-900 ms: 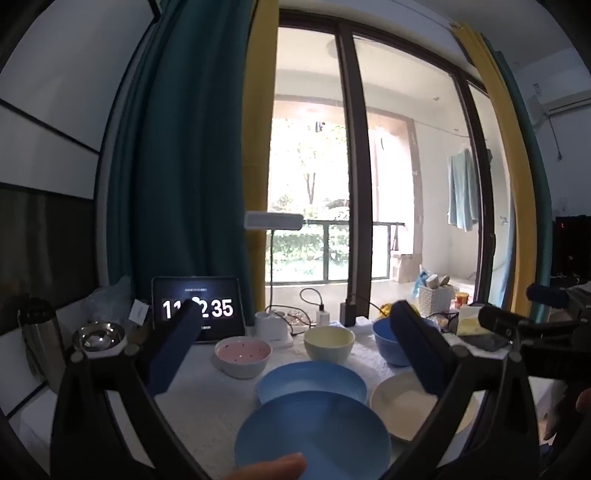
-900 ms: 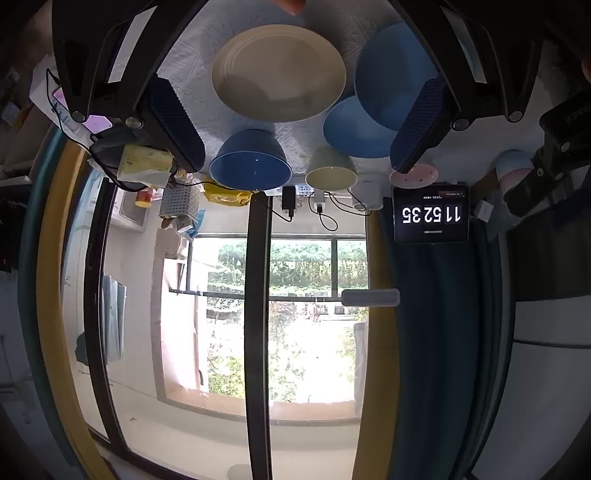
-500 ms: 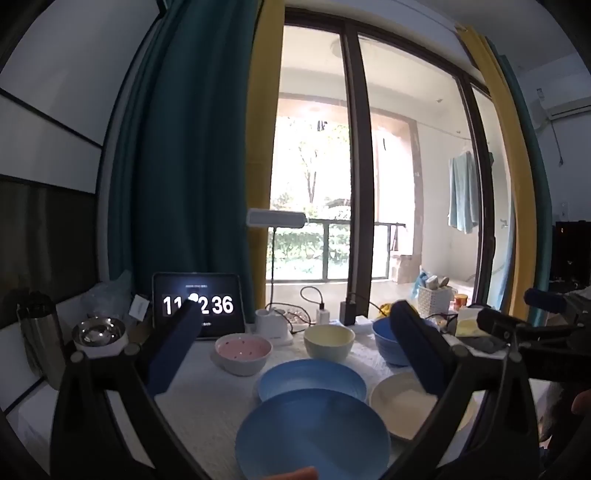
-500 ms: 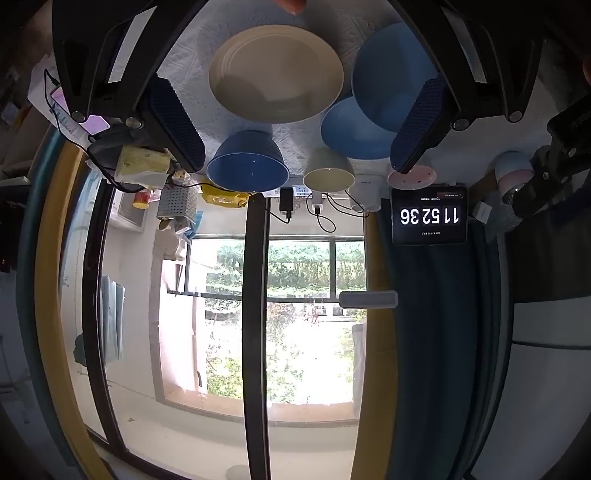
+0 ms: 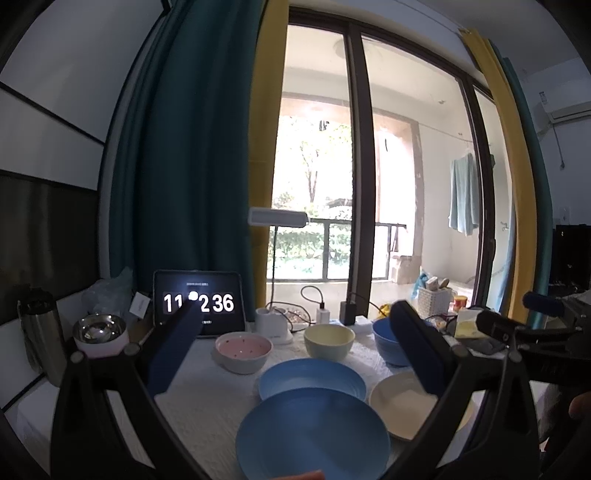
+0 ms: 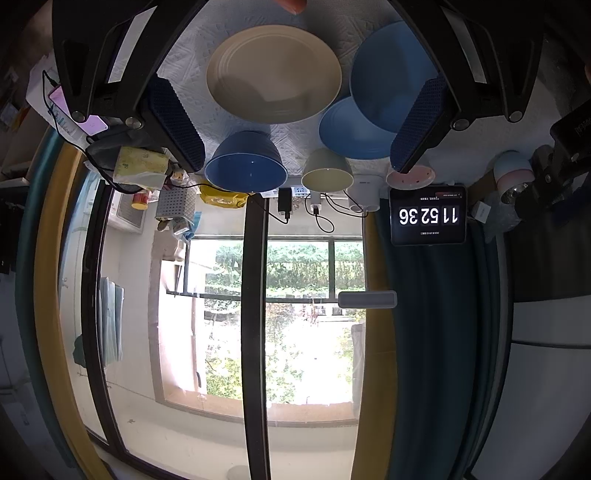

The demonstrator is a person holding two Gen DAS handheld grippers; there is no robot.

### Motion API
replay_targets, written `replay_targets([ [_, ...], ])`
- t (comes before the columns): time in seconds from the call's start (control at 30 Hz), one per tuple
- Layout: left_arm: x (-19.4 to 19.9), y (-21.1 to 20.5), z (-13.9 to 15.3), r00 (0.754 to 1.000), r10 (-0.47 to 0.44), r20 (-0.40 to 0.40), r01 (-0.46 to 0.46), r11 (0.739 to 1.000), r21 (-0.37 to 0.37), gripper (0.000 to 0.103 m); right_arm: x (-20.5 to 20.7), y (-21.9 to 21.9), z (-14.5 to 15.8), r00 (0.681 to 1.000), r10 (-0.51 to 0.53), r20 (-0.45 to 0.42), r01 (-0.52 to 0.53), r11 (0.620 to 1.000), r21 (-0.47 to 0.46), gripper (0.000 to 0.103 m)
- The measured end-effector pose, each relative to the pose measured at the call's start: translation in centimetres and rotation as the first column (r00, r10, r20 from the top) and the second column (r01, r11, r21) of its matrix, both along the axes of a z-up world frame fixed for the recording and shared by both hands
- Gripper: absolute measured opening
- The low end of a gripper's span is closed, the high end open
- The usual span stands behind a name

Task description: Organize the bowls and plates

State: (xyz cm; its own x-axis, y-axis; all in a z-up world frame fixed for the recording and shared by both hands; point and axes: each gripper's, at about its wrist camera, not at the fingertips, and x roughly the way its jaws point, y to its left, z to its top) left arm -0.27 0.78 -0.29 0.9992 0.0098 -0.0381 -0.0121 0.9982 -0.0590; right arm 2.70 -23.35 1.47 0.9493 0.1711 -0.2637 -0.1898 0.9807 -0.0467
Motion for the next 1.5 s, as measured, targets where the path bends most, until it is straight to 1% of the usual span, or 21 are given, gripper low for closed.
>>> replay_targets([
  [0.3,0.05,-0.27,0.06,1.000,-0.015,-0.014,0.015,1.000,0.012,0.102,-0.13,0.04,-0.10,1.000,0.004,-0.004,-0.004,1.000,0.000,0.103],
  [0.73,0.32,0.25,0.00,1.000,-0.001,-0.027,0.000,1.000,-0.008,0.102,0.08,0.01,-0.25,1.000,0.013,-0.012,-0.014,1.000,-0.003,0.103],
  [1.5,0.20,0.32,-0.20,1.000,-0.003,-0.028,0.003,1.000,-0.008,0.102,0.35,0.33,-0.50,1.000,0.019,-0.021,-0.020,1.000,-0.007,0.103],
])
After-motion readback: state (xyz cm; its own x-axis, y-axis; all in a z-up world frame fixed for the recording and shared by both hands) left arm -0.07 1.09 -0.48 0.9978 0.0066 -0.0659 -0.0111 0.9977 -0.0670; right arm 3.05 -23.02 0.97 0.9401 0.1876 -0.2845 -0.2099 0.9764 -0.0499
